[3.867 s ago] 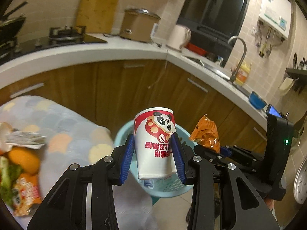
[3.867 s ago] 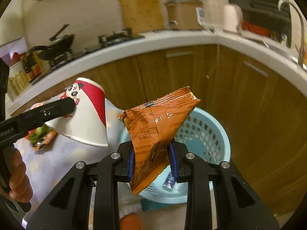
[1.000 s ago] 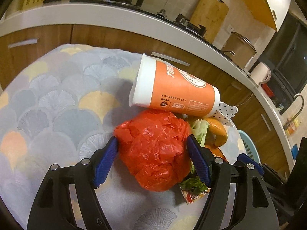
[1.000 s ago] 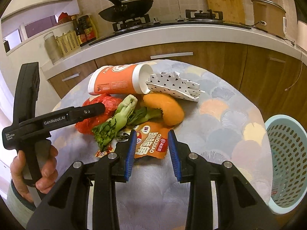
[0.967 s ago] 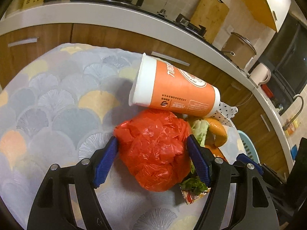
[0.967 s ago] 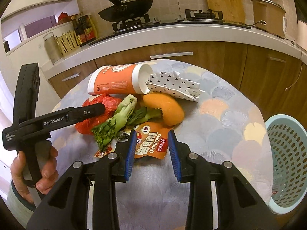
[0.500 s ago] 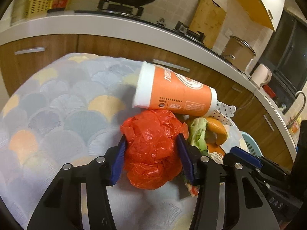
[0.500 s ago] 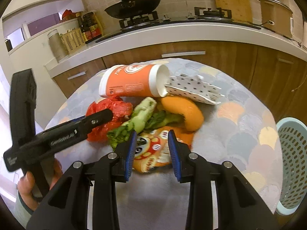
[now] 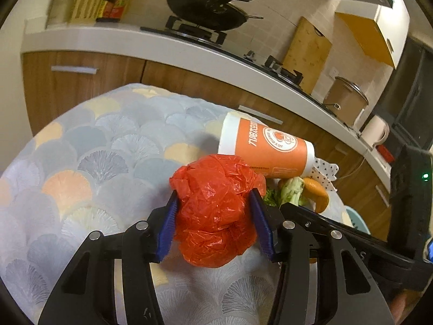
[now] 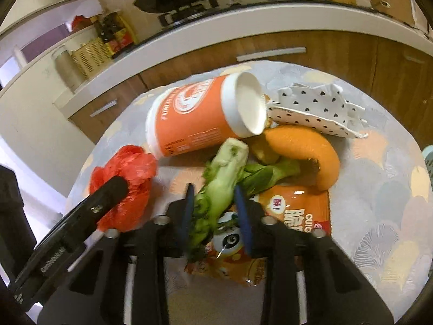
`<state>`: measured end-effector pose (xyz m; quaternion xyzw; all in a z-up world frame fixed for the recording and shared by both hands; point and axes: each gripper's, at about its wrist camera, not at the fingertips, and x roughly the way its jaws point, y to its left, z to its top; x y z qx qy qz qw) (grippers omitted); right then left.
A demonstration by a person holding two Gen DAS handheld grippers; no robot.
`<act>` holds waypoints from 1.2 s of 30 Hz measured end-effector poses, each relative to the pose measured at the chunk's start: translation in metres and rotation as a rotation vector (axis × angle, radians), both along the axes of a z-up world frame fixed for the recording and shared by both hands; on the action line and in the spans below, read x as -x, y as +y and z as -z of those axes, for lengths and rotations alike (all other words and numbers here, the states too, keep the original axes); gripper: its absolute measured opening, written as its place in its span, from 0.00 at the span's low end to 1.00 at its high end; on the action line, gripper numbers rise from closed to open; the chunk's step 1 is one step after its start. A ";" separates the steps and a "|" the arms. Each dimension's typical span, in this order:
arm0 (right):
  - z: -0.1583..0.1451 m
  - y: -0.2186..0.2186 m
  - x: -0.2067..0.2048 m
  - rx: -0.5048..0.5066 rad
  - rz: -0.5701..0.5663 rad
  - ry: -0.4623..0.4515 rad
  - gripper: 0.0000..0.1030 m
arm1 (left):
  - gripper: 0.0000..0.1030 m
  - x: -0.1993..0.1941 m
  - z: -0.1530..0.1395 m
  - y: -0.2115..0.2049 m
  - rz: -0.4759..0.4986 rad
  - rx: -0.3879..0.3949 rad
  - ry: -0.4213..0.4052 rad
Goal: Collect trash
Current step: 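Grasp the red plastic bag with the left gripper while the right grasps the green vegetable stalk, then carry the red bag and vegetable stalk over the basket and open both grippers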
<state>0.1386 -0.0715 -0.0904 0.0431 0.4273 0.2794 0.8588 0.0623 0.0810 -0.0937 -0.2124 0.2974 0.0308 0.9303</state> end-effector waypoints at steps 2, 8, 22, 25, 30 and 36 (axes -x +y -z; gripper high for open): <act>-0.002 -0.004 0.003 -0.019 -0.009 0.005 0.15 | 0.47 0.000 -0.001 -0.003 0.002 -0.013 -0.001; -0.018 -0.026 0.016 -0.050 -0.001 -0.025 0.15 | 0.47 0.001 -0.005 -0.004 0.000 -0.003 -0.005; -0.065 -0.093 0.047 -0.129 0.034 -0.136 0.15 | 0.47 0.011 -0.063 -0.043 0.079 0.023 -0.104; -0.073 -0.109 0.052 -0.131 0.052 -0.169 0.15 | 0.47 0.009 -0.076 -0.063 0.110 0.011 -0.127; -0.078 -0.139 0.055 -0.148 0.085 -0.189 0.15 | 0.47 0.002 -0.089 -0.098 0.162 -0.008 -0.148; -0.079 -0.183 0.052 -0.171 0.150 -0.196 0.15 | 0.47 -0.007 -0.094 -0.138 0.226 -0.016 -0.154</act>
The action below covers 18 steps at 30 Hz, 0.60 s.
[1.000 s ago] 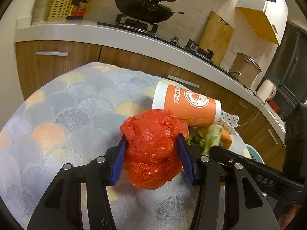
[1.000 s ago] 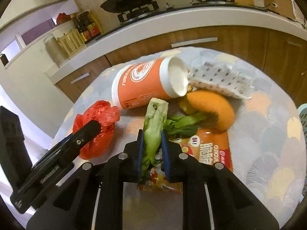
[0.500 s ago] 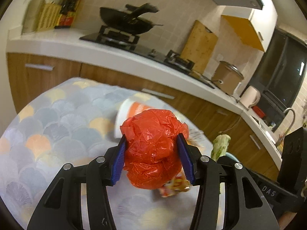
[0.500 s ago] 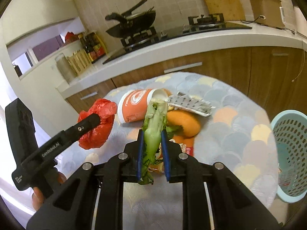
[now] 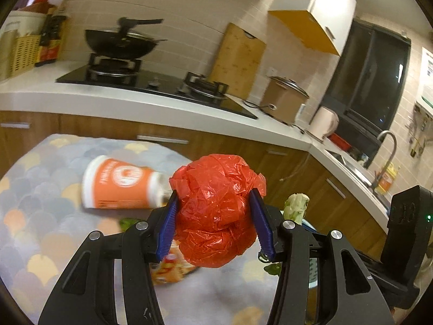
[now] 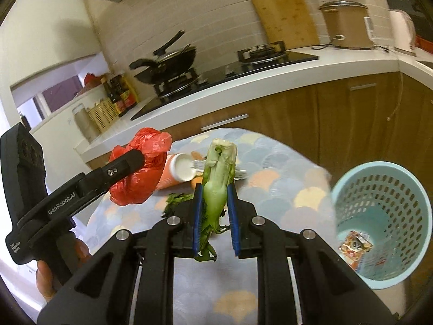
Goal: Collect trash
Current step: 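Carry the red bag and vegetable stalk over the basket and open both grippers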
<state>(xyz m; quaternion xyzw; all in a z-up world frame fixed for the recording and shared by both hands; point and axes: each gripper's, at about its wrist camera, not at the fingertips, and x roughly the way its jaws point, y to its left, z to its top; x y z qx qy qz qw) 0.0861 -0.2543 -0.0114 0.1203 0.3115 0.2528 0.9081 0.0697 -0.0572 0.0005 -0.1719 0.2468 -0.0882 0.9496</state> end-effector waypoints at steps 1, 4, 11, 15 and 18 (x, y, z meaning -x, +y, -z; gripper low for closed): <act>0.000 -0.008 -0.001 -0.006 0.013 0.000 0.15 | 0.47 -0.002 0.000 -0.006 0.009 -0.004 -0.001; 0.000 -0.029 -0.004 -0.018 0.043 -0.002 0.15 | 0.47 -0.008 -0.001 -0.024 0.039 -0.015 -0.002; 0.002 -0.083 -0.013 -0.029 0.138 -0.020 0.15 | 0.47 -0.023 -0.004 -0.064 0.103 -0.039 -0.012; 0.004 -0.113 -0.017 -0.041 0.192 -0.016 0.15 | 0.47 -0.034 -0.005 -0.089 0.141 -0.050 -0.019; 0.006 -0.141 -0.021 -0.046 0.244 -0.014 0.15 | 0.47 -0.043 -0.005 -0.110 0.172 -0.057 -0.020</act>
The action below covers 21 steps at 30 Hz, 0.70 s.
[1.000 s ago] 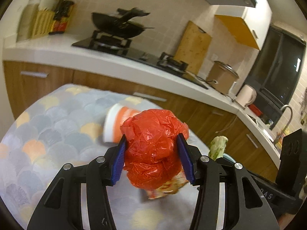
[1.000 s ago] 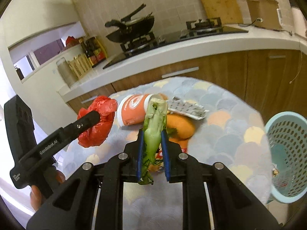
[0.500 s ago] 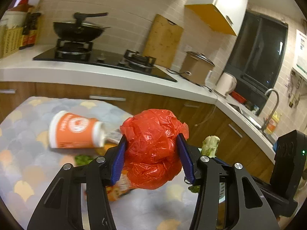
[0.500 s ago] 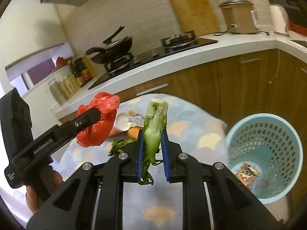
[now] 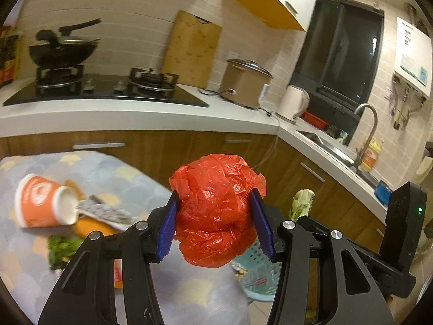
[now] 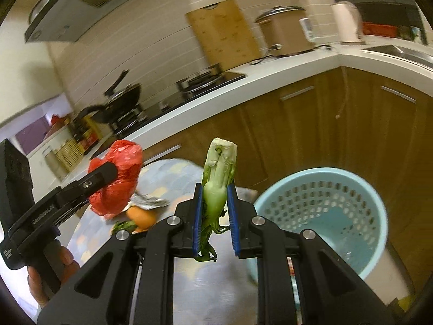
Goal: Collect trash
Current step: 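Carry the red bag and vegetable stalk over the basket and open both grippers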
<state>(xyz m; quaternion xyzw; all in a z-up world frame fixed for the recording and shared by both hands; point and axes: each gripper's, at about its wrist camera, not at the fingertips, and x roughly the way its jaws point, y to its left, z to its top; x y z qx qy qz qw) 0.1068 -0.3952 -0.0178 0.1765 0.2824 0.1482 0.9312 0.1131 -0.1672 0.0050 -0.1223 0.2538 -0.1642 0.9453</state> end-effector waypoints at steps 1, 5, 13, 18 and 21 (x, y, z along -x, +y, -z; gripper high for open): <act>0.002 -0.012 -0.002 0.000 0.024 0.003 0.15 | 0.47 -0.003 0.001 -0.006 0.009 -0.002 0.001; 0.011 -0.050 -0.008 -0.006 0.106 0.027 0.15 | 0.47 -0.020 0.009 -0.036 0.055 -0.007 0.018; 0.050 -0.094 -0.026 -0.020 0.213 0.147 0.15 | 0.47 -0.061 0.051 -0.092 0.148 -0.035 0.131; 0.079 -0.096 -0.039 -0.020 0.224 0.234 0.15 | 0.48 -0.074 0.083 -0.116 0.188 -0.075 0.209; 0.086 -0.092 -0.043 -0.007 0.215 0.254 0.15 | 0.49 -0.077 0.089 -0.122 0.202 -0.095 0.214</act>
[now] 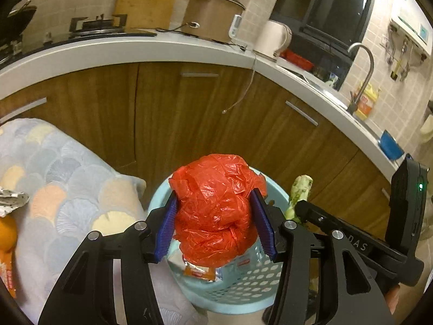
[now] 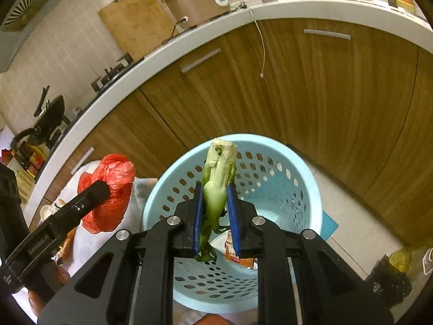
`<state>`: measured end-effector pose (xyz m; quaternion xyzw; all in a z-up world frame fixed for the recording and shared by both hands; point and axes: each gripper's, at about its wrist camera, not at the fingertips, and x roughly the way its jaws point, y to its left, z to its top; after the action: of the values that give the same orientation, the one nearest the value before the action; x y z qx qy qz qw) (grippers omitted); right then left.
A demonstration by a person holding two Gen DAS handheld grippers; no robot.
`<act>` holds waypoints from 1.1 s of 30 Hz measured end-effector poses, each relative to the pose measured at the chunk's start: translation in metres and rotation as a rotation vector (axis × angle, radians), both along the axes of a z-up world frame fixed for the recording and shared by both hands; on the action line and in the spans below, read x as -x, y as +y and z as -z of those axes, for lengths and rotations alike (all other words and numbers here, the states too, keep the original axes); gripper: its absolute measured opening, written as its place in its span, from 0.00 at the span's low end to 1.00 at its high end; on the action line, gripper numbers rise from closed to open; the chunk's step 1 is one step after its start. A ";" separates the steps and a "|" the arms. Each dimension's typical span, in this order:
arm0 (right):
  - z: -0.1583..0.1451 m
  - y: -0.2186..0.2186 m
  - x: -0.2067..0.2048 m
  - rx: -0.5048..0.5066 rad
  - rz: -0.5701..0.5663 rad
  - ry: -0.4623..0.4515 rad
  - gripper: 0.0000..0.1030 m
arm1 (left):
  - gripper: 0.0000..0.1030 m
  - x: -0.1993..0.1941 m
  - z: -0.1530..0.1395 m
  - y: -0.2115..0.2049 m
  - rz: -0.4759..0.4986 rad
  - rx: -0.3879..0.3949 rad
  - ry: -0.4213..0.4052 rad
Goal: Collect trash
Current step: 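Carry the red bag and vegetable stalk over the basket and open both grippers, then move both grippers back toward the remaining items on the table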
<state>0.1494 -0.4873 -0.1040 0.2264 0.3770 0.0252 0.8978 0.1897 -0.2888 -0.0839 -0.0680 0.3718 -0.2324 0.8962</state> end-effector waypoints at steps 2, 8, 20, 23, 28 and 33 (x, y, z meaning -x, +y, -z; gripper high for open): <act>0.002 0.003 -0.001 0.005 -0.009 0.012 0.16 | 0.51 -0.003 0.004 -0.001 0.002 -0.006 0.011; 0.006 0.012 -0.005 0.021 -0.028 0.033 0.18 | 0.66 -0.008 0.016 0.001 -0.007 -0.029 0.049; -0.021 0.027 0.006 0.031 -0.051 -0.028 0.20 | 0.69 0.016 -0.013 0.040 -0.040 0.015 -0.018; -0.032 0.041 0.011 0.033 -0.083 -0.055 0.20 | 0.69 0.026 -0.021 0.051 -0.054 0.020 -0.040; -0.046 0.077 0.013 0.050 -0.158 -0.087 0.20 | 0.69 0.044 -0.035 0.079 -0.092 0.030 -0.065; -0.054 0.124 0.014 0.079 -0.259 -0.113 0.20 | 0.69 0.065 -0.047 0.126 -0.183 0.038 -0.098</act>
<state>0.1355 -0.3631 -0.0502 0.1387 0.3527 0.1385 0.9150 0.1244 -0.1632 -0.0367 -0.1072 0.3154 -0.1598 0.9292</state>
